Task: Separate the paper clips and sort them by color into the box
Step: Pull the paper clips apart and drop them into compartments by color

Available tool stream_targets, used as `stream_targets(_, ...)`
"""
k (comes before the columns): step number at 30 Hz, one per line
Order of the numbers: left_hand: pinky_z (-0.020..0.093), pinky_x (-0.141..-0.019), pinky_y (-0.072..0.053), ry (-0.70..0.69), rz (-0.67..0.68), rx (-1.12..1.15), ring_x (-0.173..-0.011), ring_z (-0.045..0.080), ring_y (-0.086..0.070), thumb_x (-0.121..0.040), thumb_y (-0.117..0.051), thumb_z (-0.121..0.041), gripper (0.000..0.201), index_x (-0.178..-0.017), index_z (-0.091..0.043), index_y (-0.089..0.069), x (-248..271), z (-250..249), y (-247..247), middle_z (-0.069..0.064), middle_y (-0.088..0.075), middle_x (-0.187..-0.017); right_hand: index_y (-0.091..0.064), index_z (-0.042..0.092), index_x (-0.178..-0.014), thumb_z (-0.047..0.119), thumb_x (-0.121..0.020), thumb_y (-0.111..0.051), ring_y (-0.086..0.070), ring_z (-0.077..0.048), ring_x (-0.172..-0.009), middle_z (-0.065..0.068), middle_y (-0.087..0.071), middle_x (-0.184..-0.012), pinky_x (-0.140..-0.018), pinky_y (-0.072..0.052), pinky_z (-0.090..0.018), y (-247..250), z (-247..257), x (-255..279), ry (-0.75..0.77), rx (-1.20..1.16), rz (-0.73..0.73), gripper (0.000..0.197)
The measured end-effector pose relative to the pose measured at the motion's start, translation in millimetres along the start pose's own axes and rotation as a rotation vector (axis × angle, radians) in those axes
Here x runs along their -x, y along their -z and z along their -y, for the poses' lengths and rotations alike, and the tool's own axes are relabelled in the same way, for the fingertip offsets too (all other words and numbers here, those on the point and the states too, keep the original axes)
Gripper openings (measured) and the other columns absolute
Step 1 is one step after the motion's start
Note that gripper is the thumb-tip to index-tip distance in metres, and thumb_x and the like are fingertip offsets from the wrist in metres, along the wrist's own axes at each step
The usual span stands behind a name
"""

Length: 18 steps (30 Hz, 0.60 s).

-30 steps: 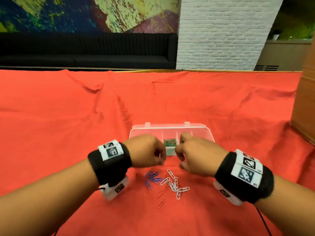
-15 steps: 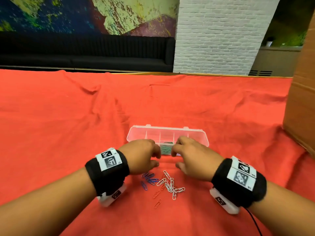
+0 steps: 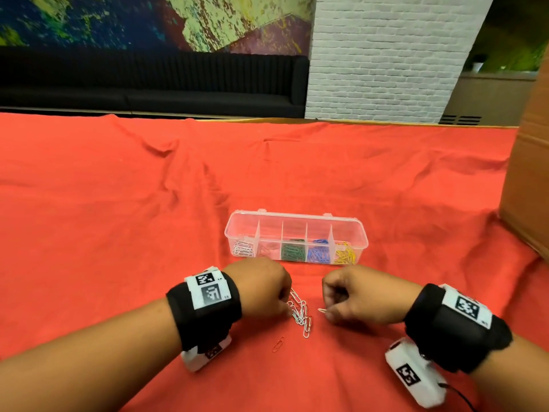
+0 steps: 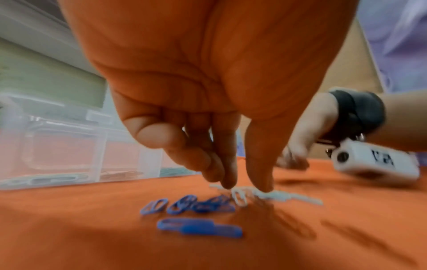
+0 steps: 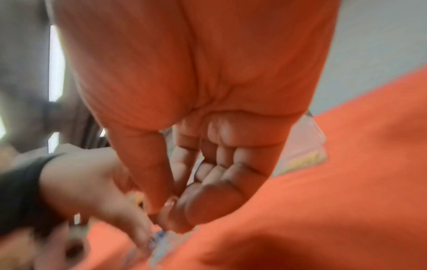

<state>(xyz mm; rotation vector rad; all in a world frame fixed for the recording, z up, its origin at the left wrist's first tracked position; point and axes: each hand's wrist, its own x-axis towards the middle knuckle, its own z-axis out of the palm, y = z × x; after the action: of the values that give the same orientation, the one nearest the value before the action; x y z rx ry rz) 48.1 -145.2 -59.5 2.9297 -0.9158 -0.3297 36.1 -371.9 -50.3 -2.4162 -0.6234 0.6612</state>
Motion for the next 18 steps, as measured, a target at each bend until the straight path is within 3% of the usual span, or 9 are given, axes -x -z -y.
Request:
stream_targets(2, 0.027, -0.063, -0.040, -0.006, -0.001, -0.039, -0.082, 0.020, -0.061, -0.080, -0.065, -0.043, 0.019, -0.085, -0.025, -0.064, -2, -2, -4, -0.004, -0.066, -0.090, -0.058, 0.012, -0.090, 0.004, -0.082, -0.068, -0.062, -0.023, -0.061, -0.006, -0.067, -0.069, -0.058, -0.050, -0.033, 0, -2, -1, -0.012, -0.332, 0.002, 0.015)
stream_targets(4, 0.026, -0.063, -0.038, -0.019, -0.016, -0.030, -0.081, 0.021, -0.060, -0.082, -0.061, -0.033, 0.009, -0.081, -0.025, -0.061, -3, -1, -4, -0.003, -0.066, -0.091, -0.056, 0.007, -0.101, -0.007, -0.084, -0.056, -0.062, -0.026, -0.063, -0.009, -0.064, -0.073, -0.052, -0.051, -0.031, -2, -3, -5, -0.047, -0.527, -0.013, 0.022)
stream_targets(8, 0.024, -0.063, -0.042, 0.047, -0.041, 0.084, -0.070, 0.018, -0.057, -0.080, -0.054, -0.025, 0.009, -0.075, -0.019, -0.059, -1, 11, 0, -0.004, -0.067, -0.079, -0.055, 0.009, -0.084, -0.013, -0.078, -0.037, -0.057, -0.019, -0.056, -0.009, -0.055, -0.074, -0.042, -0.043, -0.024, -3, 0, -14, -0.191, -0.775, -0.021, 0.030)
stream_targets(11, 0.021, -0.064, -0.046, 0.101, -0.030, 0.173, -0.074, 0.015, -0.063, -0.077, -0.064, -0.025, 0.009, -0.082, -0.018, -0.069, -4, 17, 8, -0.005, -0.071, -0.080, -0.053, 0.014, -0.077, -0.003, -0.076, -0.041, -0.048, -0.016, -0.050, -0.007, -0.053, -0.068, -0.042, -0.036, -0.022, -1, 9, -22, -0.251, -0.782, -0.043, 0.021)
stream_targets(13, 0.020, -0.066, -0.046, 0.083, 0.002, 0.177, -0.075, 0.010, -0.063, -0.075, -0.071, -0.030, 0.014, -0.087, -0.023, -0.071, -5, 15, 8, -0.010, -0.070, -0.081, -0.053, 0.018, -0.073, 0.007, -0.076, -0.052, -0.043, -0.015, -0.047, -0.004, -0.049, -0.062, -0.043, -0.031, -0.022, 0, 17, -34, -0.259, -0.627, -0.098, 0.012)
stream_targets(15, 0.021, -0.064, -0.045, 0.056, 0.027, 0.141, -0.072, 0.009, -0.061, -0.075, -0.072, -0.034, 0.014, -0.087, -0.026, -0.070, -7, 11, 4, -0.012, -0.066, -0.077, -0.054, 0.021, -0.071, 0.014, -0.080, -0.055, -0.048, -0.016, -0.056, 0.000, -0.054, -0.066, -0.050, -0.035, -0.025, 1, 24, -46, -0.211, -0.166, -0.110, 0.011)
stream_targets(18, 0.023, -0.061, -0.043, 0.022, -0.001, 0.055, -0.070, 0.015, -0.058, -0.078, -0.064, -0.030, 0.004, -0.078, -0.026, -0.065, -6, 9, -1, -0.009, -0.063, -0.075, -0.060, 0.016, -0.093, 0.017, -0.089, -0.043, -0.060, -0.025, -0.087, -0.007, -0.065, -0.097, -0.068, -0.045, -0.030, -2, 39, -56, -0.151, 0.469, -0.128, 0.017)
